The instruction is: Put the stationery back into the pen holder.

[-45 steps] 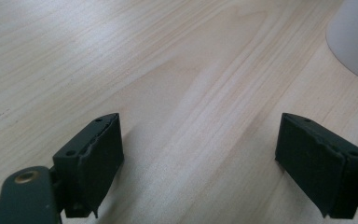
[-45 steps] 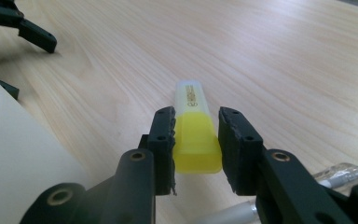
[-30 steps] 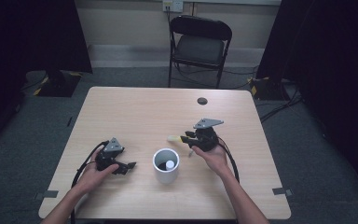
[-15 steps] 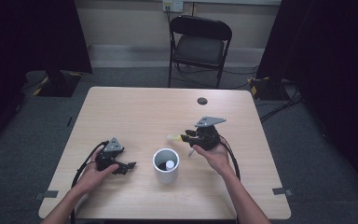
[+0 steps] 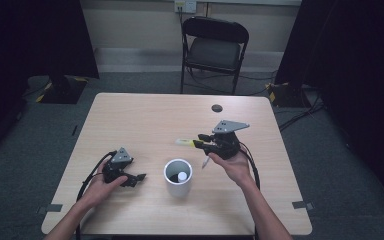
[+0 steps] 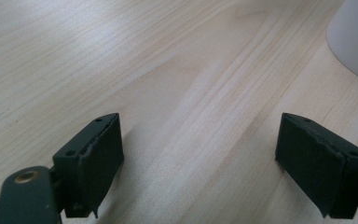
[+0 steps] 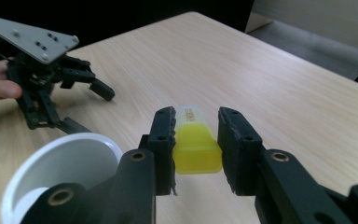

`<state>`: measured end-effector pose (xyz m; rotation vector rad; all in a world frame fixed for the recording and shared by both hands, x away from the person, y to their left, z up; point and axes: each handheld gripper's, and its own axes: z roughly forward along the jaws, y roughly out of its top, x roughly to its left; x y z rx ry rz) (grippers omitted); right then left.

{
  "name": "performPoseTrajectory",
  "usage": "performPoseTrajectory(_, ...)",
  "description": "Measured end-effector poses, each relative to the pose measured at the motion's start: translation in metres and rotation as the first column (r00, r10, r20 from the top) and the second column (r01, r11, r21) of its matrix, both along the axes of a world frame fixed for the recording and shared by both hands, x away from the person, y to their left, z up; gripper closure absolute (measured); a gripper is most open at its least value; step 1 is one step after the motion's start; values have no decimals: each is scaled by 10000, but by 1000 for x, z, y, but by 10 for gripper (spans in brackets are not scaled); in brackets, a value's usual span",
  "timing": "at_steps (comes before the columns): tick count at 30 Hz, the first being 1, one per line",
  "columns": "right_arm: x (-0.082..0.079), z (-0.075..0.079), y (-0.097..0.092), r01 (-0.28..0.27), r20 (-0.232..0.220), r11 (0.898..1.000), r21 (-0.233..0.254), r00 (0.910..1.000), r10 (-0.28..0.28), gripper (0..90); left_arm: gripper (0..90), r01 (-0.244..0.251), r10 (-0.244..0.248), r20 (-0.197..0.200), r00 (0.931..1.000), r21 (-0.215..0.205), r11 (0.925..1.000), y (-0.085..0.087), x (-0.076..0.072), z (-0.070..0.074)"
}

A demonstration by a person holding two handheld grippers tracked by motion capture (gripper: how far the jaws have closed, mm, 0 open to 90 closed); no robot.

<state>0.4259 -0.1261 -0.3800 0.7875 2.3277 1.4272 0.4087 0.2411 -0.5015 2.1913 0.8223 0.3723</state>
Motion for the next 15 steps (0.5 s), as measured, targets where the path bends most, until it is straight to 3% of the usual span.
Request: performPoseTrajectory(15,-40,38,-6,-765,642,9970,124,9951,756,677,145,-10,10,-3,10000,-14,10000,0,0,0)
